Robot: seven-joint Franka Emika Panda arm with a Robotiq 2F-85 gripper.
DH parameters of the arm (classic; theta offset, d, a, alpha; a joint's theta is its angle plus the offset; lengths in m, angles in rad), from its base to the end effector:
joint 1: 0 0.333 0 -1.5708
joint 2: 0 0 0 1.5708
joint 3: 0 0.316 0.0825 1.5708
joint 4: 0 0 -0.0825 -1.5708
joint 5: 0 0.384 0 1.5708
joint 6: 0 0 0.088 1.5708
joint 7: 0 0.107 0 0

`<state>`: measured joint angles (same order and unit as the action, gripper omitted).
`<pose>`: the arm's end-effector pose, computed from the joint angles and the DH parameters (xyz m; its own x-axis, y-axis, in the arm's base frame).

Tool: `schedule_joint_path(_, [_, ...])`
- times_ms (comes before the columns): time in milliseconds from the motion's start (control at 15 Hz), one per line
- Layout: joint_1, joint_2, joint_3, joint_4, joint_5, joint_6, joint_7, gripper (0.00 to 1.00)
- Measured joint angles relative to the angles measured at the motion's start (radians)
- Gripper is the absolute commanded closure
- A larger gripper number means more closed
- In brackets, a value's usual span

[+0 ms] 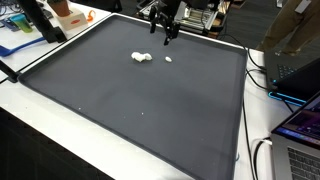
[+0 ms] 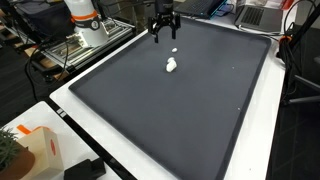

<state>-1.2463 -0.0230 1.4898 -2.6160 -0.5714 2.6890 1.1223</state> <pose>0.4211 0.1208 0.2558 0.9069 -0.3325 0.2590 -0.3746 -0.9175 0.1338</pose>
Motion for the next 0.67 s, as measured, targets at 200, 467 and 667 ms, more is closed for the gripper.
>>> schedule_joint_path(200, [-0.019,0.001,-0.027,-0.014,-0.085,0.086,-0.086,0.00])
schedule_joint_path(467, [-0.050,0.013,-0.139,-0.073,-0.200,0.288,-0.287,0.00])
schedule_joint_path(667, [0.074,0.037,-0.374,-0.131,-0.200,0.412,-0.533,0.00])
